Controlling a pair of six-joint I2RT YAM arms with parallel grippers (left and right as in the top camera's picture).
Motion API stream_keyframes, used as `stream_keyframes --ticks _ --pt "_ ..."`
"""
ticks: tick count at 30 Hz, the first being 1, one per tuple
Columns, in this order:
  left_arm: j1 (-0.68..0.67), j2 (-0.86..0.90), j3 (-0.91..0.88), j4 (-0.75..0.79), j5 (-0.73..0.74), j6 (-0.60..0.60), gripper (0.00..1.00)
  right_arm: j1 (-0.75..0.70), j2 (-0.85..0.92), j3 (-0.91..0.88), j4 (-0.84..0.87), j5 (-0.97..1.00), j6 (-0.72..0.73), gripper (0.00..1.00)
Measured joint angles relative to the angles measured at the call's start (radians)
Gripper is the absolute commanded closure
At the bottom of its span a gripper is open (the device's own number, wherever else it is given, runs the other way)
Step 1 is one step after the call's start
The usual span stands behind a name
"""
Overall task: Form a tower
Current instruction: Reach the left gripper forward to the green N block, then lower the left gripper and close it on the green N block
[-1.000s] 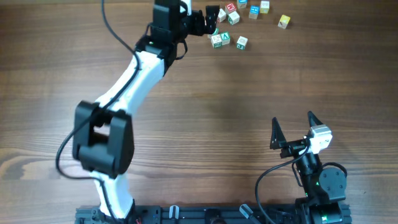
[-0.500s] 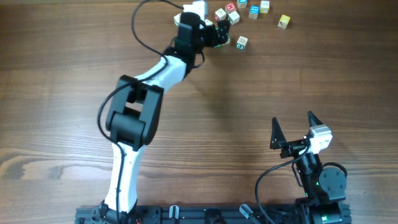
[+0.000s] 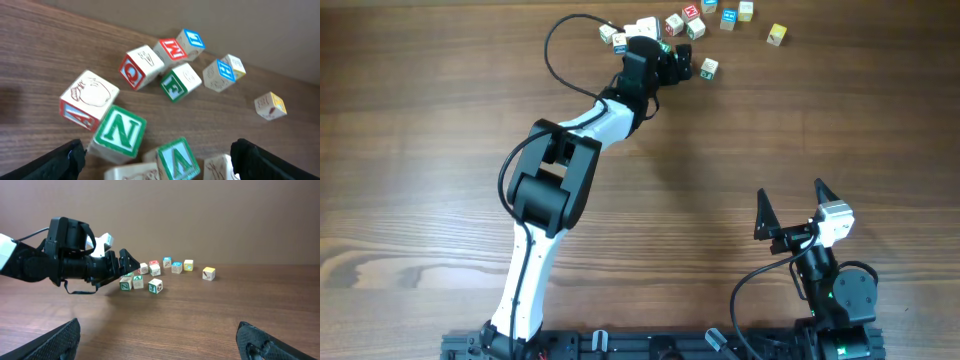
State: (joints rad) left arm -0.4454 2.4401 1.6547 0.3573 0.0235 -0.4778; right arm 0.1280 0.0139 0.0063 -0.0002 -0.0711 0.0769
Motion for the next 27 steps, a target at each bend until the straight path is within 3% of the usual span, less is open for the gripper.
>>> stream_keyframes --ticks 3,5,9,12,14,27 --pt "0.002 0.017 0.002 0.024 -0.004 -0.007 0.34 0.000 0.000 0.000 0.000 0.000 0.000 0.00" --pt "0.002 0.026 0.002 0.026 -0.010 -0.011 0.39 0.000 0.000 0.000 0.000 0.000 0.000 0.00" --pt "0.002 0.037 0.002 0.026 -0.012 -0.008 0.31 0.000 0.000 0.000 0.000 0.000 0.000 0.00" --pt "0.002 0.037 0.002 0.024 -0.026 -0.004 0.16 0.000 0.000 0.000 0.000 0.000 0.000 0.00" --pt "0.004 0.037 0.002 0.023 -0.036 -0.001 0.12 0.000 0.000 0.000 0.000 0.000 0.000 0.00" --pt "0.024 0.038 0.002 0.030 -0.056 0.058 0.16 0.000 0.000 0.000 0.000 0.000 0.000 0.00"
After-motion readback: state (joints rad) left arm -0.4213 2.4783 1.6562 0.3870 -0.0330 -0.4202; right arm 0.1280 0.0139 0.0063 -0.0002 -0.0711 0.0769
